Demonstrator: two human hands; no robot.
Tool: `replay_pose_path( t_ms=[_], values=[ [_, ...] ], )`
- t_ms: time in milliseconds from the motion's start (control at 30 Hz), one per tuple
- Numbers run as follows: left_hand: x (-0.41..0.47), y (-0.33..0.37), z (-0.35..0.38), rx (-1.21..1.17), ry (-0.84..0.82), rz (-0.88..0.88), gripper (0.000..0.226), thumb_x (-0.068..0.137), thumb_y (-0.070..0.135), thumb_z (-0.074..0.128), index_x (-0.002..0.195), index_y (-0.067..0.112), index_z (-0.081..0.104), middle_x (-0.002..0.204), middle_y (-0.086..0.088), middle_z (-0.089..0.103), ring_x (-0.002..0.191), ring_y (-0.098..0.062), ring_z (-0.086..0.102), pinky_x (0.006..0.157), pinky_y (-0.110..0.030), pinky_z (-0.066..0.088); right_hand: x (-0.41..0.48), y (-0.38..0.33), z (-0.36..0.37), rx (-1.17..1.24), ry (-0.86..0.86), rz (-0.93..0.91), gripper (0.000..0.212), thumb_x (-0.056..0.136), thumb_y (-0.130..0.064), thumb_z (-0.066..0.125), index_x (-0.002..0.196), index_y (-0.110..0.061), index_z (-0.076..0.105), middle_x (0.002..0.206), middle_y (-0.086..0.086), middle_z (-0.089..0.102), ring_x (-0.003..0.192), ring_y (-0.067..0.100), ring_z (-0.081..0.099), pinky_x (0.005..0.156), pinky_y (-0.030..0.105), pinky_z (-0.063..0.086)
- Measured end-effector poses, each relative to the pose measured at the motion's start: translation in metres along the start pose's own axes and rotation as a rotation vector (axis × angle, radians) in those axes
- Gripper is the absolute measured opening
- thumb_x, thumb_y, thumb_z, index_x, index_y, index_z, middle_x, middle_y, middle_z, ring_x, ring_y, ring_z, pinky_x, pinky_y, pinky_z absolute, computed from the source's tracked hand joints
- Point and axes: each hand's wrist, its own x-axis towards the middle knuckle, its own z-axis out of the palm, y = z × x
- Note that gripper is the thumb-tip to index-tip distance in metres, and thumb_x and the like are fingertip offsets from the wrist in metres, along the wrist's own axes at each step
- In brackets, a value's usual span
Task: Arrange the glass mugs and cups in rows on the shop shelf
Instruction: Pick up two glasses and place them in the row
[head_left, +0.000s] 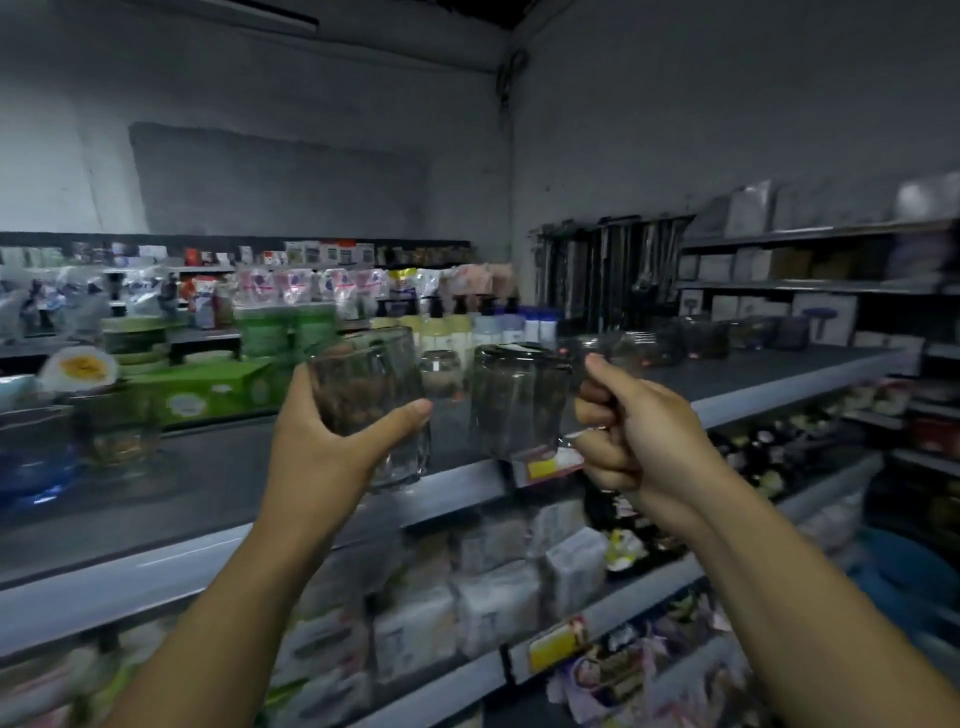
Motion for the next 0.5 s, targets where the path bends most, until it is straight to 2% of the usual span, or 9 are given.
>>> replay_pose_path(
  t_ms=[100, 200, 333, 500],
  values=[
    [-0.001, 0.002, 0.084, -0.046, -0.094, -0.019, 0.078, 0.052, 0.051, 0.090, 0.120, 0.033, 0.057, 0.108, 0.011, 0.073, 0.099, -0.011, 0.072, 0.091, -0.045, 0.059, -0.010, -0.022, -0.075, -0.044, 0.098, -0.028, 0.041, 0.105, -0.039, 0.048, 0.071, -0.022, 0.032, 0.065, -0.003, 0.022, 0.041, 0.011, 0.011, 0.046, 0.025, 0.005],
    [-0.001, 0.001, 0.171, -0.079, -0.184, 0.005, 0.072, 0.055, 0.046, 0.093, 0.117, 0.033, 0.058, 0.104, 0.011, 0.074, 0.096, -0.009, 0.072, 0.091, -0.044, 0.058, -0.017, -0.041, -0.147, -0.073, 0.191, -0.049, 0.042, 0.106, -0.041, 0.047, 0.071, -0.022, 0.031, 0.064, -0.003, 0.022, 0.043, 0.012, 0.010, 0.047, 0.027, 0.005],
    [-0.002, -0.007, 0.282, -0.108, -0.300, 0.034, 0.059, 0.065, 0.041, 0.090, 0.112, 0.036, 0.055, 0.105, 0.013, 0.071, 0.093, -0.003, 0.069, 0.084, -0.031, 0.056, -0.016, -0.059, -0.237, -0.131, 0.298, -0.083, 0.042, 0.107, -0.041, 0.046, 0.072, -0.022, 0.031, 0.065, -0.002, 0.021, 0.045, 0.013, 0.009, 0.047, 0.028, 0.005],
    [0.011, -0.023, 0.421, -0.146, -0.398, 0.055, 0.064, 0.066, 0.046, 0.089, 0.118, 0.032, 0.054, 0.107, 0.013, 0.067, 0.094, -0.002, 0.064, 0.076, -0.021, 0.048, 0.017, -0.075, -0.349, -0.177, 0.373, -0.137, 0.042, 0.105, -0.042, 0.049, 0.070, -0.026, 0.033, 0.075, 0.004, 0.014, 0.046, 0.013, 0.008, 0.043, 0.020, 0.010]
  ],
)
